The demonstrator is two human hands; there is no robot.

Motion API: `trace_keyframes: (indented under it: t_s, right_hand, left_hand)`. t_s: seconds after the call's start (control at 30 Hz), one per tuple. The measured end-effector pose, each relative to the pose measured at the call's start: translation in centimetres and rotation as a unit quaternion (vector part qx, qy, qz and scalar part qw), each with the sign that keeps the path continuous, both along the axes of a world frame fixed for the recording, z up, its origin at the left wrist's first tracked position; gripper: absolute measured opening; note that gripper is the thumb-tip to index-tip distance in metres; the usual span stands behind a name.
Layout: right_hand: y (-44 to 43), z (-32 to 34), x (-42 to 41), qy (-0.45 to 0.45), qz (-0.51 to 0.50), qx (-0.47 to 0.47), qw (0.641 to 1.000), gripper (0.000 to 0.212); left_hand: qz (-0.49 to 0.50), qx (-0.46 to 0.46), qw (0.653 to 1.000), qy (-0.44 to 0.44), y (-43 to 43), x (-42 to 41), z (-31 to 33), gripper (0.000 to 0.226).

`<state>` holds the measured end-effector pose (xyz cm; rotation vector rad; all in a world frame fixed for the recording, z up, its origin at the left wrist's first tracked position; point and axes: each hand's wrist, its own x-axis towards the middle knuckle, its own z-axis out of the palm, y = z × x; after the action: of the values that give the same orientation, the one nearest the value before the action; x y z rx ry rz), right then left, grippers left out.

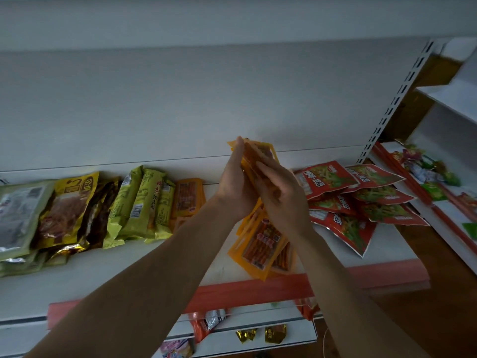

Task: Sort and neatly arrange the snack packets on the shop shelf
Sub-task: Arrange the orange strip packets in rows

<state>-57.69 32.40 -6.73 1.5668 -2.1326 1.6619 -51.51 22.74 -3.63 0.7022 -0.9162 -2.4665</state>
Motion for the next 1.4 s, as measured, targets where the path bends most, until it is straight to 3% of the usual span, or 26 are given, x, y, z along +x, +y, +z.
trace_keyframes:
  t_s: [0.1,0.2,0.3,0.43,0.57,0.73,0.93,1.1,1.23,1.4]
  right_hand:
    - [0.3,0.3,0.3,-0.057,0.033,0.012,0.998,0.035]
    - [0.1,0.6,0.4,-0.182,-0.033,0.002,0.983,0.033]
    - [-0.4,1.1,-0.2,-0.264,-0.043,0.088,0.960,0.046]
    - [-0.9,1.1,-0.3,-0.232,-0.005,0.096,0.968,0.029]
    - [-1.5,1.2,0.3,-0.205,0.006,0.088,0.975,0.032]
    - [-1.1,1.2,-0.1,-0.218,-0.013,0.061,0.974,0.032]
    - [-0.8,1.0,0.1,-0.252,0.006,0.062,0.966,0.029]
    - [-0.8,0.4,0.2,-0.257,0.015,0.056,0.965,0.029]
    - [-0.5,-0.1,0.4,-0.242,0.033,0.066,0.967,0.032]
    - [-0.8,-0.3,0.9,-0.221,0.058,0.097,0.969,0.029]
  left_hand:
    - [0.020,-0.051,0.998,-0.030,-0.3,0.4,-0.6,0.040]
    - [0.041,-0.075,0.995,-0.042,-0.5,1.2,-0.8,0.036]
    - [0.039,-0.084,0.995,-0.044,-0.5,1.9,-0.6,0.035]
    - [0.025,-0.121,0.992,-0.040,0.0,2.1,-0.2,0.035]
    - [0.045,-0.200,0.974,-0.099,0.3,1.8,0.3,0.028]
    - [0.070,-0.245,0.964,-0.080,0.3,1.8,0.0,0.033]
    - [0.089,-0.199,0.973,-0.076,0.4,1.8,-0.5,0.030]
    - [0.071,-0.220,0.971,-0.056,0.7,1.7,-0.5,0.033]
    - [0.103,-0.152,0.983,-0.010,0.6,2.1,-0.2,0.037]
    - [0.108,-0.208,0.969,-0.083,-0.1,2.3,-0.1,0.033]
